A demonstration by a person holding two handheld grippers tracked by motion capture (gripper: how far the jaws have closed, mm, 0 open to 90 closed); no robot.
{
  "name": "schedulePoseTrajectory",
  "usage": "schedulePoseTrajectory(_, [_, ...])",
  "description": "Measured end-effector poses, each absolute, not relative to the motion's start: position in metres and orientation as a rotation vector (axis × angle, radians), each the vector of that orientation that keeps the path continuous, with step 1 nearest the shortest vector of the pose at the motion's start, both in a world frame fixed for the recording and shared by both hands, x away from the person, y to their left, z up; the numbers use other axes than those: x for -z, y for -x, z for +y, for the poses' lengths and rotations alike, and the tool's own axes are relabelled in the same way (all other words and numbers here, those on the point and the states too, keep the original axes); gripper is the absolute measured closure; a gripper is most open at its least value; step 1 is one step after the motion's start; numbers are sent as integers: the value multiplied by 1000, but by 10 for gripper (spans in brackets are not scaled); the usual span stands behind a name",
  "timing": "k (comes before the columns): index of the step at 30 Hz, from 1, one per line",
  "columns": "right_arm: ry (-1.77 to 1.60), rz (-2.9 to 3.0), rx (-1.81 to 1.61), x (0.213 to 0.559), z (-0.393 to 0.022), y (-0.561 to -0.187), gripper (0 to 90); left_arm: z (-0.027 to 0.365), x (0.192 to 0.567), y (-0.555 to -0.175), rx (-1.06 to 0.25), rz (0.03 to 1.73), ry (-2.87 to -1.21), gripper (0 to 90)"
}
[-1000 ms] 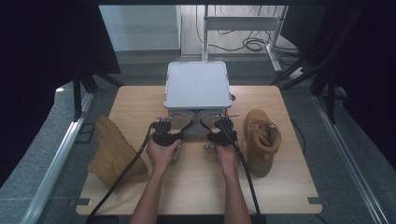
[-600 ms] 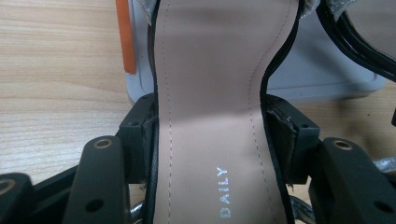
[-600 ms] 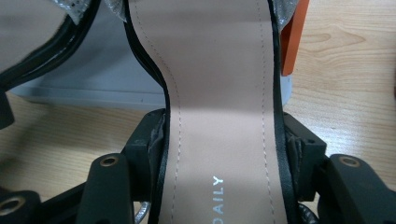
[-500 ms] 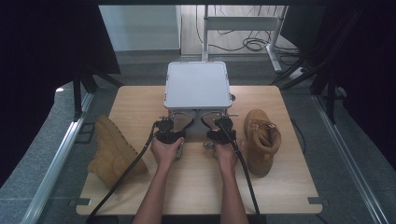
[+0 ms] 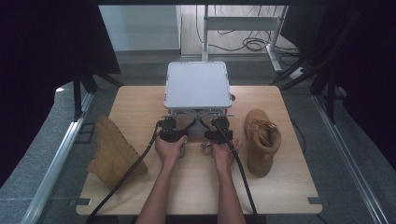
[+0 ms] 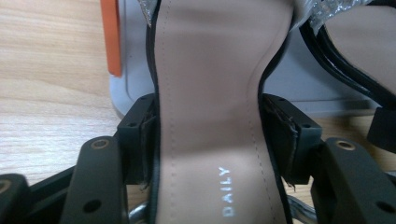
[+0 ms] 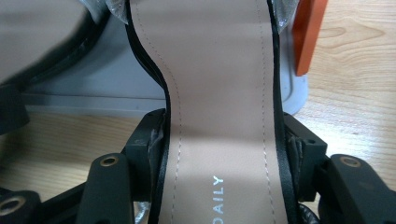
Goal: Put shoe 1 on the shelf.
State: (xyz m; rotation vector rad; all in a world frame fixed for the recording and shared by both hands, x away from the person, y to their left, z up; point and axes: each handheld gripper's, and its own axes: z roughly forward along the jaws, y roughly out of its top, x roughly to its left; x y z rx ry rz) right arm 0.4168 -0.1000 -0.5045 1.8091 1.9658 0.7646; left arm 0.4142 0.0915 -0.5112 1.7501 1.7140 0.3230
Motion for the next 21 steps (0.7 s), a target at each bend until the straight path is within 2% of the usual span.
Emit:
schedulePoseTrajectory(1, [-1807,1967,-767,505,-101,-417,419,91,511,-417,-292,1727,-1740,390])
schedulePoseTrajectory(3, [-1812,1977,-756,507,-103,-419,410,91,508,-418,-320,1721,-1741,298])
schedulePoseTrajectory(7, [-1822,2022,-768,513,-108,-420,320,97,497,-413,-330,1679,-1725,254])
schedulePoseTrajectory(17, [-1645,1993,-970,492,-122,-385,274,114,473,-370,-379,1461,-1726,253])
schedulePoseTrajectory(21, [-1587,2002,-1105,477,-134,-367,315,122,470,-354,-372,1402,-1757,254])
